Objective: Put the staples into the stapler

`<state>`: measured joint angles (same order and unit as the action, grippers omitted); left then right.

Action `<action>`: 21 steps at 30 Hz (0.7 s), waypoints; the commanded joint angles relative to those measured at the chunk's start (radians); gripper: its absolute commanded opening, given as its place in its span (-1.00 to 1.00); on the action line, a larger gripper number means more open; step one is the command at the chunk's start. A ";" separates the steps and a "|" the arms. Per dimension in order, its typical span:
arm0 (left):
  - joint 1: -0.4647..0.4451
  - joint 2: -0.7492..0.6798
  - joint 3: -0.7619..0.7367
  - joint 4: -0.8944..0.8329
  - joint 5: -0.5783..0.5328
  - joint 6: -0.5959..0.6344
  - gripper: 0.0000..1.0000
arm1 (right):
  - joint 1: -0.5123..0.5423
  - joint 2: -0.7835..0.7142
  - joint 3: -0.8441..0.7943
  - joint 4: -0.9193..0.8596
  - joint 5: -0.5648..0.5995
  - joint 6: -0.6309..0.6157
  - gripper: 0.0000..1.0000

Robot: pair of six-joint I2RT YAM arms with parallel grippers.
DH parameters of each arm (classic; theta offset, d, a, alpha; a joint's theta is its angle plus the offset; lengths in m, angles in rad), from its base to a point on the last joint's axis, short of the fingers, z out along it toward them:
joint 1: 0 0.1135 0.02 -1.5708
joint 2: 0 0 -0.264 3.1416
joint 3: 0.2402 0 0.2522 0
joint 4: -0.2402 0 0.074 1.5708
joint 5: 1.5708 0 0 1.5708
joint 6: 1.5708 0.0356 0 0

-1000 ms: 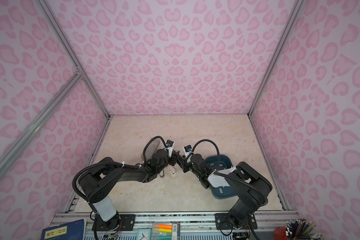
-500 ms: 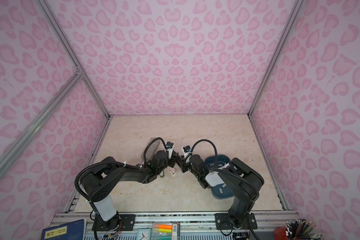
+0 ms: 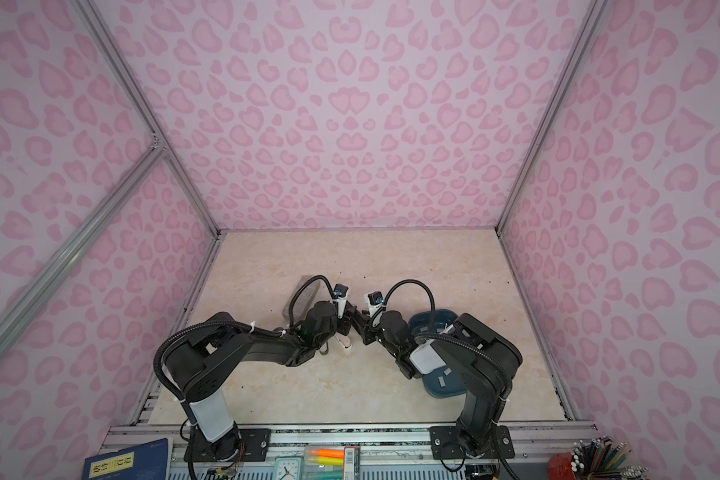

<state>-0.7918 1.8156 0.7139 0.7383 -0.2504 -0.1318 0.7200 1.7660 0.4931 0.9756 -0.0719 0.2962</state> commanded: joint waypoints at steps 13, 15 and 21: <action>0.001 0.024 0.017 0.042 -0.006 0.010 -0.09 | 0.001 0.055 -0.023 -0.110 0.041 0.061 -0.59; 0.001 0.022 0.017 0.044 -0.006 0.011 -0.09 | 0.000 0.050 -0.022 -0.114 0.043 0.058 -0.59; 0.001 -0.060 -0.006 0.023 -0.021 -0.007 -0.09 | -0.012 0.006 -0.013 -0.153 0.055 0.041 -0.43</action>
<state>-0.7921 1.8015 0.7166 0.7296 -0.2516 -0.1314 0.7120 1.7771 0.4828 0.9810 -0.0448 0.3546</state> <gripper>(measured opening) 0.454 0.276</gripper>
